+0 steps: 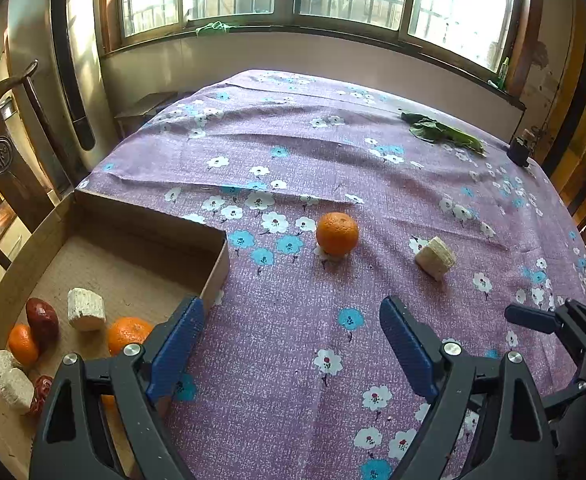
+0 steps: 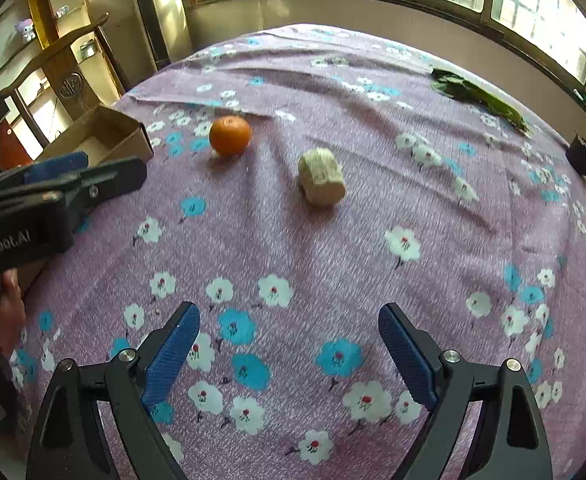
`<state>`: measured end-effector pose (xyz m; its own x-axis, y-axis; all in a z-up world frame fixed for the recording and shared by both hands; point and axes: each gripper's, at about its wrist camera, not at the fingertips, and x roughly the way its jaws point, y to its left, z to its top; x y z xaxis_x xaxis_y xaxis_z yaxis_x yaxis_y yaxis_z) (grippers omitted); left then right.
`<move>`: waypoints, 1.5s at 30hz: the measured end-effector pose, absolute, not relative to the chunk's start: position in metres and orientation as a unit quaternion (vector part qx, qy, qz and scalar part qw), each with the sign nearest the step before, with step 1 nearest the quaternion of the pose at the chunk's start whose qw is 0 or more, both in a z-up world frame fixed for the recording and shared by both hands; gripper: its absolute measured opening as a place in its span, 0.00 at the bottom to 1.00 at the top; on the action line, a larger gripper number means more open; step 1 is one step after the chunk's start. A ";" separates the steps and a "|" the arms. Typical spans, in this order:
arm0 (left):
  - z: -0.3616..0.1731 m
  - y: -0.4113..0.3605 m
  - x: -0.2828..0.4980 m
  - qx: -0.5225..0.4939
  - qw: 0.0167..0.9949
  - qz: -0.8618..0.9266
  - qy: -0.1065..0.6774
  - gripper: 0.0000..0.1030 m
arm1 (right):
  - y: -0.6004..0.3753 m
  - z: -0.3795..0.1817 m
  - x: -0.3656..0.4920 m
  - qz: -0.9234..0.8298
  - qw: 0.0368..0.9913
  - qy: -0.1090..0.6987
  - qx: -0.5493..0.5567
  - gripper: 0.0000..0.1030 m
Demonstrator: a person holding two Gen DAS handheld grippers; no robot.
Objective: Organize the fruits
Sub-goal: 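Withdraw both open tools from the box toward the last orange and yam chunk, then grasp the last orange with the left tool while the right tool grasps the yam chunk, then carry the orange and yam chunk into the box and open both tools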
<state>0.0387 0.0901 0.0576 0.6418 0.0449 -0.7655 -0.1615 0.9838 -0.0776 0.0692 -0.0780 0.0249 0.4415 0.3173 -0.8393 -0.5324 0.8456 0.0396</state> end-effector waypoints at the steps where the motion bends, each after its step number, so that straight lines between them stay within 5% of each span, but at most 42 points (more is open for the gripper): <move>1: 0.059 0.090 0.042 -0.071 0.903 0.057 0.419 0.86 | -0.077 0.029 0.076 0.249 0.845 0.458 -0.117 0.90; 7: 0.060 0.088 0.069 -0.083 0.898 0.058 0.429 0.86 | -0.071 0.036 0.117 0.258 0.851 0.448 -0.091 0.79; 13: 0.049 0.081 0.098 -0.084 0.889 0.060 0.447 0.86 | -0.057 0.017 0.146 0.274 0.837 0.465 -0.093 0.42; 17: 0.038 0.074 0.115 -0.073 0.884 0.059 0.458 0.86 | -0.054 0.013 0.145 0.300 0.831 0.459 -0.097 0.28; 23: 0.020 0.075 0.132 -0.076 0.879 0.056 0.468 0.85 | -0.060 0.013 0.147 0.313 0.826 0.461 -0.089 0.28; 25: 0.016 0.074 0.134 -0.065 0.878 0.066 0.470 0.74 | -0.059 0.014 0.147 0.315 0.826 0.460 -0.090 0.28; 27: 0.014 0.076 0.134 -0.067 0.878 0.062 0.469 0.48 | -0.060 0.014 0.148 0.315 0.827 0.457 -0.089 0.28; 30: 0.015 0.077 0.132 -0.076 0.878 0.047 0.471 0.31 | -0.058 0.014 0.148 0.313 0.830 0.453 -0.088 0.29; 45: 0.052 0.074 0.055 -0.063 0.898 0.041 0.434 0.31 | -0.066 0.048 0.098 0.327 0.834 0.438 -0.068 0.28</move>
